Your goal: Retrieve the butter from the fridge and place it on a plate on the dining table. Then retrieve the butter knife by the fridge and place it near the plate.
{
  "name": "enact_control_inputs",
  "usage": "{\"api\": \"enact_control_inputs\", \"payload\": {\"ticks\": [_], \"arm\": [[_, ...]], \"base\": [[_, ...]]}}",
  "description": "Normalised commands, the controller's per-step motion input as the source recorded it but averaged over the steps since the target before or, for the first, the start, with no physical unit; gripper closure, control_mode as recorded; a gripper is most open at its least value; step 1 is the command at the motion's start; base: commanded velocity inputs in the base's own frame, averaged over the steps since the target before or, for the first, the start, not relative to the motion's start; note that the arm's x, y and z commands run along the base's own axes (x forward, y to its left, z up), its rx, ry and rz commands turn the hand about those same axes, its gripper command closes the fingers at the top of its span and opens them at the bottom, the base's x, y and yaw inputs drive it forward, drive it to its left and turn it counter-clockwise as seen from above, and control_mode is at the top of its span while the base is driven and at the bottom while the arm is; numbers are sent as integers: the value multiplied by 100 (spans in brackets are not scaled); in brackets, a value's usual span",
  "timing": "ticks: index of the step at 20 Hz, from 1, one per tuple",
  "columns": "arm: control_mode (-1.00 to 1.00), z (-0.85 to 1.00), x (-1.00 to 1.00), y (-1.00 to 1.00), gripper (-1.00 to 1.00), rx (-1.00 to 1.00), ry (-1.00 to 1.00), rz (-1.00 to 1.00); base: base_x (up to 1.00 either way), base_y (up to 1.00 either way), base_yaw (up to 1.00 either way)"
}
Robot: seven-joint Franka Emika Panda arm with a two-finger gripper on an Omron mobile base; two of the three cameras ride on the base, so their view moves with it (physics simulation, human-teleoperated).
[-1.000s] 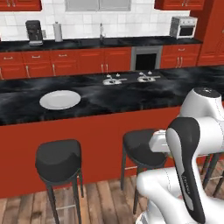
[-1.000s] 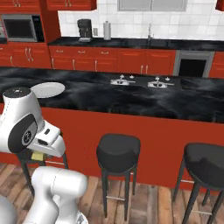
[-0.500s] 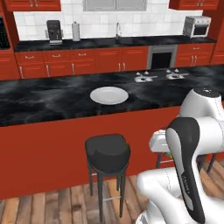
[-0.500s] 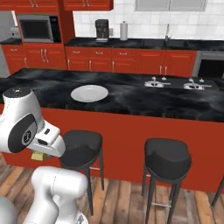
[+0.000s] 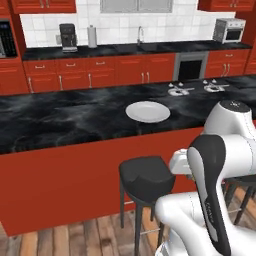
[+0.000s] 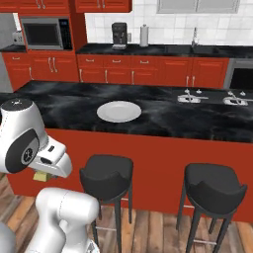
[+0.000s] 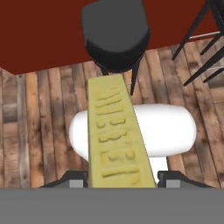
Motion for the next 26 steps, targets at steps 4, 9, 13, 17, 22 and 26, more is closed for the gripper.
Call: {"api": "enact_control_inputs", "payload": {"ticks": [4,9,13,17,22,26], "arm": [[100,0,0,0,100,0,0,0],[100,0,0,0,100,0,0,0],[100,0,0,0,100,0,0,0],[100,0,0,0,100,0,0,0],[100,0,0,0,100,0,0,0],[100,0,0,0,100,0,0,0]], "base": [[62,0,0],[56,4,0],[47,5,0],[24,6,0],[5,1,0],[0,0,0]]}}
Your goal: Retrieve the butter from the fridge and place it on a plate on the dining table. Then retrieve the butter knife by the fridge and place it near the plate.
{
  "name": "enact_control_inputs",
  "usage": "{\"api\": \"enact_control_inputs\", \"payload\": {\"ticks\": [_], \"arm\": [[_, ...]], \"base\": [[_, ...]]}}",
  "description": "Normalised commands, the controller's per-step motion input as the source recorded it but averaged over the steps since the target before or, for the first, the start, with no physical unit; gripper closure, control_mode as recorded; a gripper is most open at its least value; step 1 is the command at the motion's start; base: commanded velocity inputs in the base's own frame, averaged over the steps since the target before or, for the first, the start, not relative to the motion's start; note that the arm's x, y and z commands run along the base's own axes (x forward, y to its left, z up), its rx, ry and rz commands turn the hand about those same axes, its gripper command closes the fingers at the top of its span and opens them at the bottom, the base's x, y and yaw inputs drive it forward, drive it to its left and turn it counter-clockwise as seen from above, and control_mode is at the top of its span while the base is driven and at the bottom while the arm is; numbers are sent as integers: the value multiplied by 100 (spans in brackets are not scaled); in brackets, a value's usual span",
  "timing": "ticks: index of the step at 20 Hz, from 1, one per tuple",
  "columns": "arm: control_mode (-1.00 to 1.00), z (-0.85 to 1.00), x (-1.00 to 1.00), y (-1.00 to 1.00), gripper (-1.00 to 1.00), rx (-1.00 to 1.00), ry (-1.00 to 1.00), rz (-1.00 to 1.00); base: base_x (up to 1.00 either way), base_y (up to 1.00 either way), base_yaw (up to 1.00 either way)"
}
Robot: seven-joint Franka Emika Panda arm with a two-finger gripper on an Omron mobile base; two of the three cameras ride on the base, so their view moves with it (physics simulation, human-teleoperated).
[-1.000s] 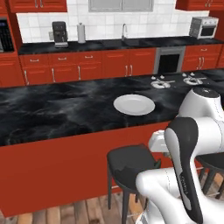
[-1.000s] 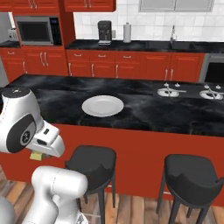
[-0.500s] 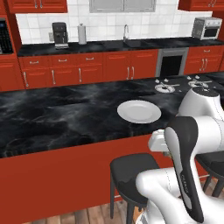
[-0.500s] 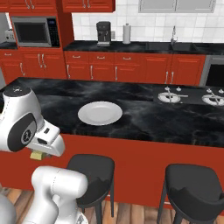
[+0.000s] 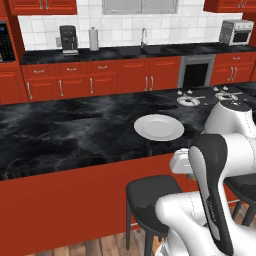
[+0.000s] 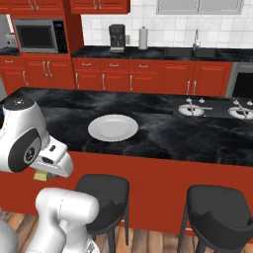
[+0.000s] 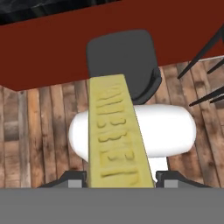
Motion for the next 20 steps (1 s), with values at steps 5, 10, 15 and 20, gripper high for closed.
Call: {"api": "enact_control_inputs", "payload": {"ticks": [5,10,15,20], "arm": [[-100,3,0,0,100,0,-3,0],[-100,51,3,-1,100,-11,-7,0],[-100,73,30,-6,100,-17,-8,-2],[-100,39,91,-10,100,-1,0,-2]], "base": [[0,0,0],[0,0,0],[0,0,0],[0,0,0]]}}
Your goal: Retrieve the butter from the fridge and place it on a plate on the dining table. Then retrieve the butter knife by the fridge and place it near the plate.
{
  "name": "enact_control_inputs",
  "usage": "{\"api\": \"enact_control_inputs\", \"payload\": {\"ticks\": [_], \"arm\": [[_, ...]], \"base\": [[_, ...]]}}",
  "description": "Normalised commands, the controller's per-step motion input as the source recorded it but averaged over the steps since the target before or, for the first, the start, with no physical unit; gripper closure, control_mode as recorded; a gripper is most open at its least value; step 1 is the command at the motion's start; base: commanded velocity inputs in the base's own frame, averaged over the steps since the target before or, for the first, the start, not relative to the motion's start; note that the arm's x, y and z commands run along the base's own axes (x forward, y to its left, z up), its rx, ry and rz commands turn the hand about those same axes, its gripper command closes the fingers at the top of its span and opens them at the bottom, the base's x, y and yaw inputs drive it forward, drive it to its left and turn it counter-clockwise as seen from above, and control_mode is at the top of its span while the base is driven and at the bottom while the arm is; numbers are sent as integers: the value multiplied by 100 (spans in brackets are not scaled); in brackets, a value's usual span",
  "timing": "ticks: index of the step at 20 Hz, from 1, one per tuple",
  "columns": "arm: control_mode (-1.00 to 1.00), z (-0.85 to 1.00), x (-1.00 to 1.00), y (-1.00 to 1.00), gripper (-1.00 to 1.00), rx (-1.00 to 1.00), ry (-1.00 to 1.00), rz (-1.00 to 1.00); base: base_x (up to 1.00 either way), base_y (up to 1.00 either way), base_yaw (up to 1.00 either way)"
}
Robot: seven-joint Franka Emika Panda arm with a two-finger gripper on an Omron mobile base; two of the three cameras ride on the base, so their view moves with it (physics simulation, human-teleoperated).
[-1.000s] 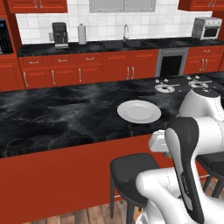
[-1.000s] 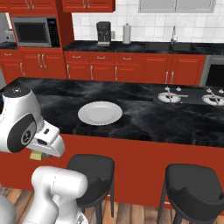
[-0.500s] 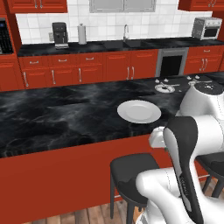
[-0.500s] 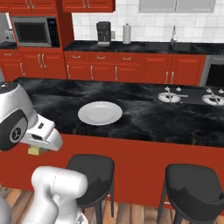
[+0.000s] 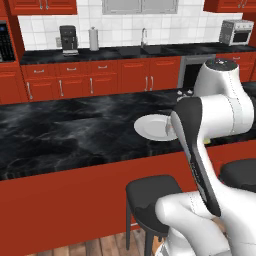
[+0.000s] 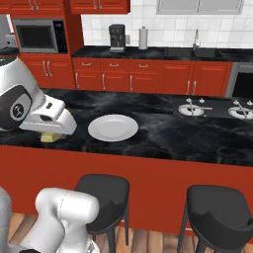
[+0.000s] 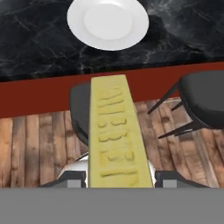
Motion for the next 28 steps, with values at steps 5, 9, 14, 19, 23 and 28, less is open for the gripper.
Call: {"api": "enact_control_inputs", "payload": {"ticks": [5,9,14,19,23,28], "arm": [[-100,0,100,-23,100,6,0,-1],[-100,-24,100,-30,100,0,0,0],[-100,-30,89,-27,100,0,0,0],[-100,-21,84,-3,100,0,0,0],[-100,-24,75,11,100,0,0,-1],[-100,-17,39,0,100,-1,2,-1]], "base": [[0,0,0],[0,0,0],[0,0,0],[0,0,0],[0,0,0],[0,0,0]]}}
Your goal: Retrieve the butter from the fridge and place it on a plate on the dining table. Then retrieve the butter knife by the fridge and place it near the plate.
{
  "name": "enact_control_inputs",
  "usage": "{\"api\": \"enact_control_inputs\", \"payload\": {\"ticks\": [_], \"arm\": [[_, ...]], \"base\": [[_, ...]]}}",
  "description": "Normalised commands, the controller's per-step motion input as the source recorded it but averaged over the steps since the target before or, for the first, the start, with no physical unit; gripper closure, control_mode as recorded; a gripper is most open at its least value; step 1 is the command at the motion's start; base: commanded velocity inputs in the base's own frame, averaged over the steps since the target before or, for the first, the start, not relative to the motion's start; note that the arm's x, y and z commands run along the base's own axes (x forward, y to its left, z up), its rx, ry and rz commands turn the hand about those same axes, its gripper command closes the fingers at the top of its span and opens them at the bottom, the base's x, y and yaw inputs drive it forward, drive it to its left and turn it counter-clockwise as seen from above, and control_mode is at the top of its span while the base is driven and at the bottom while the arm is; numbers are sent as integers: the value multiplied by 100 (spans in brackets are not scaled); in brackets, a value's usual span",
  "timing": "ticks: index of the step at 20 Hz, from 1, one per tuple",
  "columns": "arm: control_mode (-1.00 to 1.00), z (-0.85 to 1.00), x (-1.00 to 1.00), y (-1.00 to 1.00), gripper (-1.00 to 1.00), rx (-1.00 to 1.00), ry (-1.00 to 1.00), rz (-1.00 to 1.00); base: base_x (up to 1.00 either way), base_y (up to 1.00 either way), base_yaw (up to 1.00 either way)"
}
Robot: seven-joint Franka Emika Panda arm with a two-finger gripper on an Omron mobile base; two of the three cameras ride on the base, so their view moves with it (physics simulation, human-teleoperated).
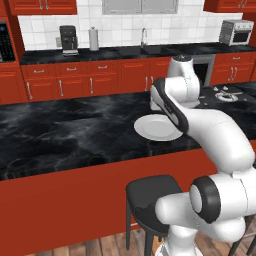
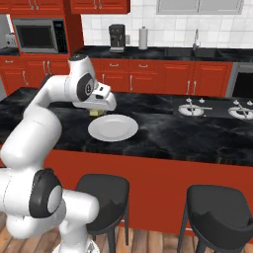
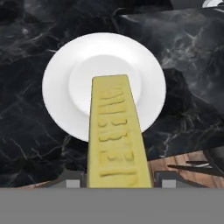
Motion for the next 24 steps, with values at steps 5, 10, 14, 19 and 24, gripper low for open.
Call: {"api": "enact_control_inputs", "payload": {"ticks": [5,10,14,19,24], "arm": [[-100,-19,26,-5,100,0,9,0],[-100,-39,18,-17,100,4,2,0],[-100,-46,6,-9,100,6,-2,0],[-100,-29,15,0,100,2,-11,0],[-100,-13,27,0,100,0,-10,0]], "base": [[0,0,0],[0,0,0],[0,0,0],[0,0,0],[0,0,0]]}}
